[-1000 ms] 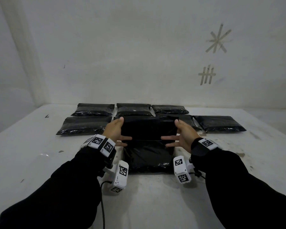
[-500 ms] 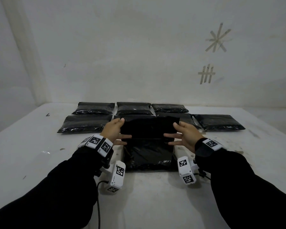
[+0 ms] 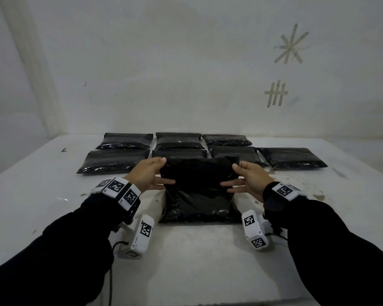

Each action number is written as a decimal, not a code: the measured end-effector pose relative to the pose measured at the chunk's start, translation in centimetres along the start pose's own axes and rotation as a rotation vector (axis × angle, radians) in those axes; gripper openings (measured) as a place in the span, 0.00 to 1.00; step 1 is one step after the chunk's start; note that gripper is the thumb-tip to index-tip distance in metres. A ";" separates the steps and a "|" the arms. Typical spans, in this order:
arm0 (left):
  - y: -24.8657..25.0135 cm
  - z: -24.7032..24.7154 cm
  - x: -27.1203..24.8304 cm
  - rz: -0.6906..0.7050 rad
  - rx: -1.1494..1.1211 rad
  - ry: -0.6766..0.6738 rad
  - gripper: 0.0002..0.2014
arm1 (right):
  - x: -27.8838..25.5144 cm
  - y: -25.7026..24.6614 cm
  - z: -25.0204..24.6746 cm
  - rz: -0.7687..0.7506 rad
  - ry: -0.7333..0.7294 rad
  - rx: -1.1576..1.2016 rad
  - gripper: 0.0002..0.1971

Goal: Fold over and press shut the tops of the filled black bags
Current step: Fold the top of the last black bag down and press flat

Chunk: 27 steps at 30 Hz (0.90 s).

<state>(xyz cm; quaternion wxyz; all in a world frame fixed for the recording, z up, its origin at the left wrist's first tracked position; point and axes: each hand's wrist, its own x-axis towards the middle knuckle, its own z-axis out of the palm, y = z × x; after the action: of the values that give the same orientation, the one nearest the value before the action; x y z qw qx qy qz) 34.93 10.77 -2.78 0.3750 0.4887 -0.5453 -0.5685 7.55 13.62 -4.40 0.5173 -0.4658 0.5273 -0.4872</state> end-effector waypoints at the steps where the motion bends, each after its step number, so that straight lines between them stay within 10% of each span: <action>1: -0.1 -0.1 -0.1 0.000 0.038 -0.019 0.13 | -0.1 0.1 0.0 -0.001 0.001 -0.004 0.12; 27: -0.1 -1.9 -1.0 0.054 0.537 -0.354 0.10 | -1.0 -1.3 -2.4 0.023 -0.295 -0.602 0.08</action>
<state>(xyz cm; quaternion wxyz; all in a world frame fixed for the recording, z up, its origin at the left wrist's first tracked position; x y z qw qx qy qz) 37.05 11.31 -2.63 0.1468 0.4489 -0.7456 -0.4702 5.13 14.57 -2.99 0.4328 -0.6573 0.5722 -0.2308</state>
